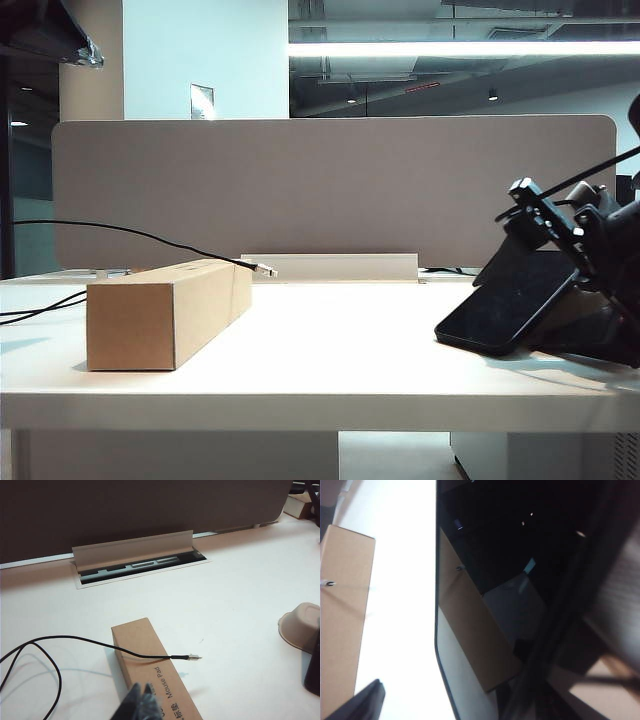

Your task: Pick up the charging cable and the phone, plug the charging cable into the charging port on the phone, and finally place them back on the table.

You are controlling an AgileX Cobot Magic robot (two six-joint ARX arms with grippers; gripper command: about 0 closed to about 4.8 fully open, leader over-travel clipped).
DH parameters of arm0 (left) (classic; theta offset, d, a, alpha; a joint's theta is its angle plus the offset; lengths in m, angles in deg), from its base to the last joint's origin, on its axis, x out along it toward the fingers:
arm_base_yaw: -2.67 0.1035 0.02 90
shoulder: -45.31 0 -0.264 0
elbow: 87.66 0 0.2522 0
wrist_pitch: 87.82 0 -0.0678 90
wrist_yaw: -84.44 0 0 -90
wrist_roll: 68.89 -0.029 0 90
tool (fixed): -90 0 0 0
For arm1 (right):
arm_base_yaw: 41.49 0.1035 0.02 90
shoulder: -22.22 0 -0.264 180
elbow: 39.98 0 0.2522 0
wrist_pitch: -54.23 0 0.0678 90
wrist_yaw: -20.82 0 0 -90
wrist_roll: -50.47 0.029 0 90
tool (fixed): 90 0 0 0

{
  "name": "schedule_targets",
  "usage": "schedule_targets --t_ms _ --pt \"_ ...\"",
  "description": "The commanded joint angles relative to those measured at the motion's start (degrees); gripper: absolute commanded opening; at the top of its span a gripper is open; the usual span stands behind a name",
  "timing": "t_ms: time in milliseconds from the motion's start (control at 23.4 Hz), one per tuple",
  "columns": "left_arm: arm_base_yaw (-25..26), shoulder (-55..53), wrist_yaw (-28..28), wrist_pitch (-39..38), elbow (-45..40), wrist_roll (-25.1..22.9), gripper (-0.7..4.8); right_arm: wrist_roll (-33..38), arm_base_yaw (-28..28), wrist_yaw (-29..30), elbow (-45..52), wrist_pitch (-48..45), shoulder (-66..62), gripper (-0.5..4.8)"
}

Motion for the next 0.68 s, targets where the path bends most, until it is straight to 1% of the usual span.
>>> schedule_targets --t_ms 43,128,171,214,257,471,513,556,642,685 --pt "0.0 0.2 -0.1 0.4 0.5 -0.2 -0.06 0.1 1.1 -6.1 -0.5 -0.7 -0.2 4.17" --pt "0.0 0.2 -0.1 0.4 0.5 -0.2 -0.06 0.1 1.1 -8.1 -0.7 -0.7 -0.5 4.15" --pt "0.0 0.2 -0.1 0.5 0.5 -0.2 -0.06 0.1 1.1 -9.2 -0.9 -0.8 -0.8 3.54" --pt "0.0 0.2 -0.1 0.5 0.5 -0.2 -0.06 0.1 1.1 -9.3 -1.1 -0.7 -0.9 3.11" --pt "0.0 0.2 -0.2 0.5 0.5 -0.2 -0.06 0.1 1.1 -9.5 -1.6 -0.8 -1.5 2.47" --pt "0.0 0.2 -0.3 0.5 0.5 -0.2 -0.06 0.2 1.1 -8.9 -3.0 -1.2 -3.9 2.41" --pt "0.0 0.2 -0.3 0.4 0.5 -0.2 -0.06 0.5 1.1 -8.9 -3.1 -1.2 -4.3 2.30" --pt "0.0 0.2 -0.3 0.4 0.5 -0.2 -0.06 0.7 1.1 -8.9 -3.1 -1.2 -4.4 2.09" --pt "0.0 0.2 -0.3 0.4 0.5 -0.2 -0.06 0.7 1.1 -8.9 -3.1 -1.3 -4.4 1.28" --pt "0.0 0.2 -0.3 0.4 0.5 -0.2 -0.06 0.7 1.1 -7.9 -3.1 -1.6 -4.4 0.69"
